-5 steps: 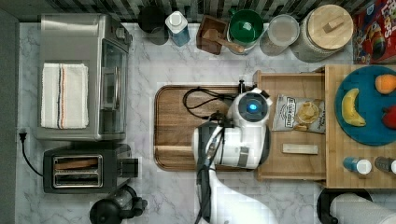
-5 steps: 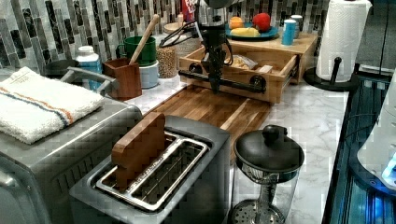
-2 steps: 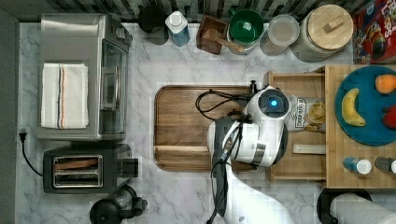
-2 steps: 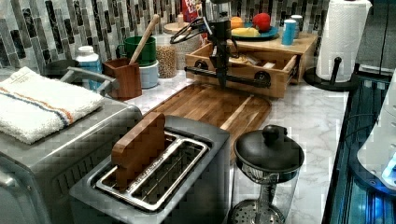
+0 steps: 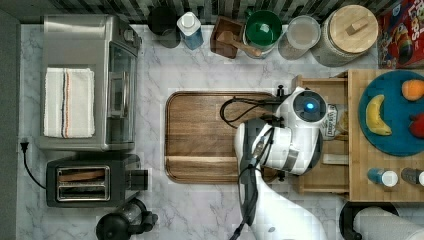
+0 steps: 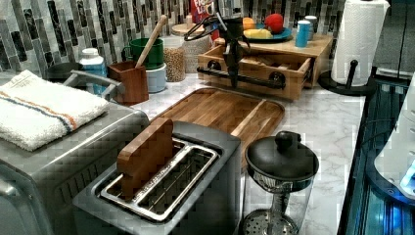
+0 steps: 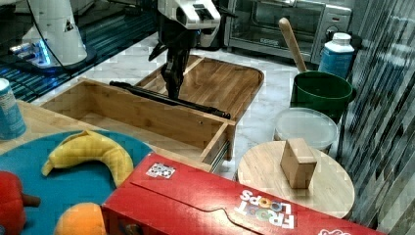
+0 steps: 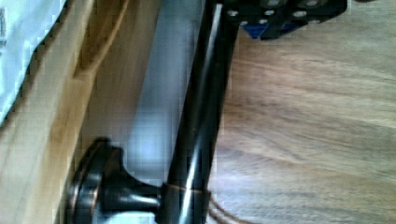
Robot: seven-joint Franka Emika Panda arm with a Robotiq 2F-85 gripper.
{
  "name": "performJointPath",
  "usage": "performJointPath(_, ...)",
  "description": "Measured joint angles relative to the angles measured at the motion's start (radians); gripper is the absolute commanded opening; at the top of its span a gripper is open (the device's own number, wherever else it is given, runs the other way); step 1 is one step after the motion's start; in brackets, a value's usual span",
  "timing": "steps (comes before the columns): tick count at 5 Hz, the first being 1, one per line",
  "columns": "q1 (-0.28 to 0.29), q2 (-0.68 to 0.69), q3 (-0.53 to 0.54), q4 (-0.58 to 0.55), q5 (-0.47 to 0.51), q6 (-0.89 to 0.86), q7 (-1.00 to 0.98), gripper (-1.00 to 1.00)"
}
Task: Close the drawer.
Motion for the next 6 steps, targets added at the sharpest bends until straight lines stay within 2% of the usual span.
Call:
performJointPath(2, -0.109, 0.07, -0.004, 0.094, 0.003, -0.014, -0.114, -1.0)
performJointPath(4, -0.169, 0.13, -0.059, 0.192, 0.002, -0.03, -0.126, -1.0)
performJointPath(5, -0.18, 0.131, -0.058, 0.195, 0.012, -0.023, -0.167, -1.0)
performJointPath(6, -0.179, 0.131, -0.049, 0.192, -0.024, -0.016, -0.173, -1.0)
